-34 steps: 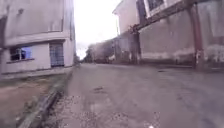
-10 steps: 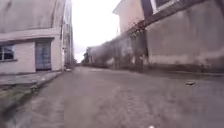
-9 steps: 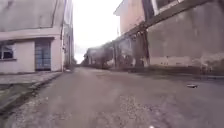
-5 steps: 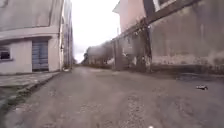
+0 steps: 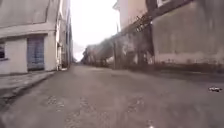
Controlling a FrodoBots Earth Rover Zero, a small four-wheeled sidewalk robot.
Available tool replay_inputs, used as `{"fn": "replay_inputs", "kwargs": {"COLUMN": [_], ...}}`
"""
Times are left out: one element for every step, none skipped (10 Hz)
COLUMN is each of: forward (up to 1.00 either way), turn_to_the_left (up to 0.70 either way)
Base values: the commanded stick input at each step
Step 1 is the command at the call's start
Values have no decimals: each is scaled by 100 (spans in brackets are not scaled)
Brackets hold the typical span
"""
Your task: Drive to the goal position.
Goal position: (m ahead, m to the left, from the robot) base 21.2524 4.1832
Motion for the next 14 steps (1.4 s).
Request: {"fn": "replay_inputs", "kwargs": {"forward": [70,70,70,70,70,70,70,70,70,70,70,70,70,70], "turn_to_the_left": [0,0,0,0,0,0,0,0,0,0,0,0,0,0]}}
